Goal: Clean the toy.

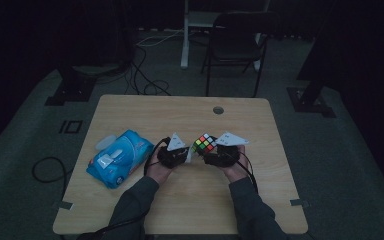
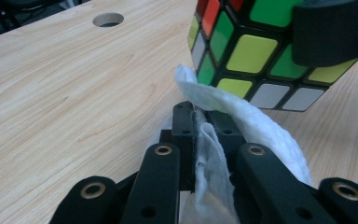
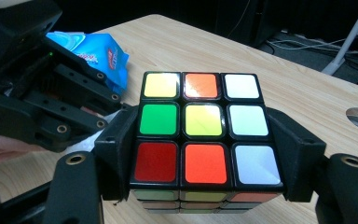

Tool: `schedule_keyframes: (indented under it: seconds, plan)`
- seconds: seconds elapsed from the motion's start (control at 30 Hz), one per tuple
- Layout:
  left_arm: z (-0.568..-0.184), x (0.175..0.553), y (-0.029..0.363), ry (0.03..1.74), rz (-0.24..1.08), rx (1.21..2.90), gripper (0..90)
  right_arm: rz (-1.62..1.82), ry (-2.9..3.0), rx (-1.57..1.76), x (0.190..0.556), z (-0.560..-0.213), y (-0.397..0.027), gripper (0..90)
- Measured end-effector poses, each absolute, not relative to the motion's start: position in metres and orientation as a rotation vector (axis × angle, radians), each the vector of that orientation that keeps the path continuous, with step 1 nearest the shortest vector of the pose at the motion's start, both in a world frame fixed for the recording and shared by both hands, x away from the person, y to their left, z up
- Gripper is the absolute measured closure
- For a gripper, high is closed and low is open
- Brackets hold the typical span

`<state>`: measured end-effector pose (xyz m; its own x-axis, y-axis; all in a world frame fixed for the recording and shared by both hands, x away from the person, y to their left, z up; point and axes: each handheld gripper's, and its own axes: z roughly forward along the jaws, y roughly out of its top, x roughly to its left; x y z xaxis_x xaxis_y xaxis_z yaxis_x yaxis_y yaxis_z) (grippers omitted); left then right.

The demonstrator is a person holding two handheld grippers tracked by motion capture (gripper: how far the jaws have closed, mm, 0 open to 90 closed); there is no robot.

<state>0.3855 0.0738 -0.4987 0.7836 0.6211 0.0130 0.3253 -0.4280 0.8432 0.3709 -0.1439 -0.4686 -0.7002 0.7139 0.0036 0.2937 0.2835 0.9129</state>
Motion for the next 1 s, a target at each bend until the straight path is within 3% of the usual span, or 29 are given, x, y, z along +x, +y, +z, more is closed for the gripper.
schedule_keyframes:
  seconds: [1.0]
  plan:
    - [-0.504, 0.362, 0.044, 0.602, 0.347, 2.067, 84.3, 1.386, 2.098, 0.997, 0.378, -0.468, -0.145, 34.2]
